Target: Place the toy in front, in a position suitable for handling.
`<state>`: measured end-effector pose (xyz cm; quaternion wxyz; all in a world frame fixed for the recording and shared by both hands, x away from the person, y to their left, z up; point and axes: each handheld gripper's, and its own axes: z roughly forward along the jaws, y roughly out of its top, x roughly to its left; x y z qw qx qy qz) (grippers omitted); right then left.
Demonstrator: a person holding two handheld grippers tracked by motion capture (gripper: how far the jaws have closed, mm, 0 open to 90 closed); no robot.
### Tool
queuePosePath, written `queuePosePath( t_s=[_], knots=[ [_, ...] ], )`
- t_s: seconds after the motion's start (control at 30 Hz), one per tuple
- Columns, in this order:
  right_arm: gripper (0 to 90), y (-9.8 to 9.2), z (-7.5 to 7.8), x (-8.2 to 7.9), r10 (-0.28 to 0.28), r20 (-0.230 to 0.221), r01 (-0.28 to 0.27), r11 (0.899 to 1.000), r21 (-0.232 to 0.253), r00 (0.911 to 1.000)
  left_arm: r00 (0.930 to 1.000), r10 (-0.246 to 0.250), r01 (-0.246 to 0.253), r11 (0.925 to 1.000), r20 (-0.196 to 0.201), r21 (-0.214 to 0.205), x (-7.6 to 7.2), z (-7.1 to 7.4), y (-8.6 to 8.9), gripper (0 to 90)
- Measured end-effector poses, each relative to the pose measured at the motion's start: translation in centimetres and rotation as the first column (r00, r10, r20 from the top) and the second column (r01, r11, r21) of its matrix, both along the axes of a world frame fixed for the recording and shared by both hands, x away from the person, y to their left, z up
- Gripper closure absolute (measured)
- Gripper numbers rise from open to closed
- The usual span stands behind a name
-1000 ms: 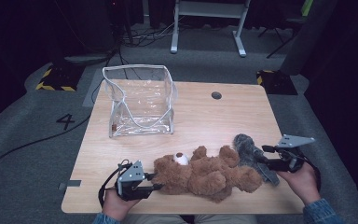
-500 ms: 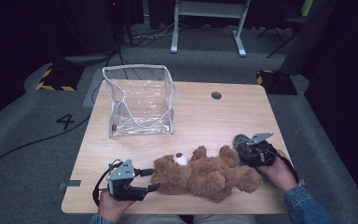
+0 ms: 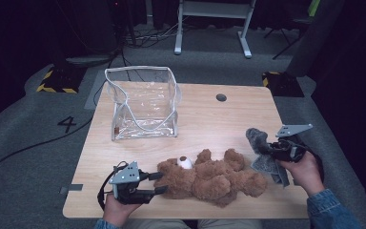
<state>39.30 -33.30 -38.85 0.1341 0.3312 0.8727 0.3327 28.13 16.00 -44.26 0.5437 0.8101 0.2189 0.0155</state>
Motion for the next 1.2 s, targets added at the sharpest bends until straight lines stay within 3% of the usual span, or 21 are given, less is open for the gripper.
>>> queuePosePath(
  t_s=[0.07,0.13,0.2,0.3,0.37,0.4,0.43,0.47,0.5,0.53,0.57,0.67,0.7,0.73,0.77,0.8,0.87,0.93,1.0,1.07,1.2],
  knots=[
    [76.8,0.2,1.5,-0.5,0.023,0.01,-0.024,0.999,0.027,0.9997,1.0,-0.008,0.008,0.9977,-0.003,0.067,0.0,0.0,-0.8,68.7],
    [76.7,0.5,2.5,-1.0,0.045,0.019,-0.046,0.998,0.036,0.9988,0.9998,-0.02,0.02,0.9963,-0.003,0.083,0.0,-0.1,-1.2,78.0],
    [76.6,2.1,4.7,-2.2,0.109,0.041,-0.112,0.992,0.063,0.9932,0.9996,-0.027,0.028,0.9935,-0.005,0.111,-0.1,-0.2,-1.7,82.1],
    [76.5,3.4,5.6,-2.8,0.151,0.053,-0.155,0.986,0.067,0.9871,0.9994,-0.03,0.032,0.9913,-0.019,0.128,-0.1,-0.4,-2.1,83.6],
    [76.6,5.8,6.7,-3.7,0.232,0.063,-0.237,0.969,0.073,0.9706,0.9991,-0.033,0.036,0.9882,-0.025,0.149,-0.2,-0.5,-2.4,83.9],
    [76.6,5.8,6.7,-3.7,0.232,0.063,-0.237,0.969,0.073,0.9706,0.9992,-0.031,0.035,0.9876,-0.025,0.153,-0.2,-0.5,-2.6,83.9],
    [76.5,6.8,7.1,-3.9,0.26,0.064,-0.264,0.962,0.073,0.9635,0.9991,-0.033,0.037,0.9868,-0.028,0.158,-0.2,-0.6,-2.7,84.1],
    [76.6,8.7,7.6,-4.3,0.311,0.065,-0.315,0.946,0.071,0.9482,0.9989,-0.035,0.039,0.9871,-0.03,0.155,-0.2,-0.6,-2.7,84.2],
    [76.6,8.7,7.6,-4.3,0.311,0.065,-0.315,0.946,0.071,0.9482,0.9988,-0.035,0.04,0.9866,-0.035,0.158,-0.2,-0.7,-2.7,84.2],
    [76.5,9.8,7.8,-4.5,0.333,0.064,-0.337,0.938,0.077,0.9408,0.9988,-0.033,0.038,0.9859,-0.037,0.163,-0.2,-0.7,-2.8,84.3],
    [76.6,11.8,8.1,-4.8,0.383,0.065,-0.387,0.92,0.067,0.9216,0.9988,-0.033,0.038,0.9853,-0.035,0.166,-0.2,-0.8,-2.9,84.5],
    [76.6,15.3,8.1,-5.2,0.456,0.054,-0.458,0.888,0.047,0.8884,0.9988,-0.029,0.035,0.985,-0.039,0.169,-0.2,-0.9,-3.1,84.5],
    [76.6,15.3,8.1,-5.2,0.456,0.054,-0.458,0.888,0.047,0.8884,0.9987,-0.028,0.034,0.9856,-0.042,0.165,-0.2,-1.0,-3.1,84.5],
    [76.6,18.1,7.6,-5.6,0.51,0.039,-0.511,0.859,0.021,0.8593,0.9988,-0.027,0.033,0.9857,-0.041,0.165,-0.2,-1.0,-3.1,84.5],
    [76.6,18.1,7.6,-5.6,0.51,0.039,-0.511,0.859,0.021,0.8593,0.9988,-0.027,0.033,0.9857,-0.041,0.165,-0.2,-1.0,-3.1,84.5],
    [76.6,20.4,6.7,-6.0,0.553,0.022,-0.554,0.833,0.002,0.8326,0.9992,-0.025,0.03,0.9857,-0.029,0.166,-0.2,-0.9,-3.0,84.5],
    [76.6,21.0,6.5,-6.1,0.561,0.017,-0.561,0.828,-0.004,0.8277,0.9995,-0.023,0.026,0.9856,-0.024,0.167,-0.3,-0.9,-2.9,84.5],
    [76.6,23.9,4.9,-6.5,0.606,-0.016,-0.606,0.795,-0.033,0.7956,1.0,-0.006,0.006,0.9896,0.001,0.144,-0.5,-0.7,-2.5,83.8],
    [76.5,25.1,4.1,-6.7,0.614,-0.037,-0.615,0.788,-0.038,0.7884,1.0,-0.005,0.004,0.9922,0.008,0.125,-0.7,-0.6,-2.3,80.2],
    [76.5,25.8,3.5,-6.7,0.621,-0.043,-0.623,0.781,-0.04,0.7824,0.9997,0.015,-0.016,0.9936,0.017,0.112,-0.8,-0.5,-1.9,66.5],
    [76.5,26.5,2.8,-6.8,0.626,-0.051,-0.628,0.777,-0.032,0.7778,0.9967,0.08,-0.081,0.9819,0.013,0.171,-0.8,-0.6,-1.5,40.1]
  ],
)
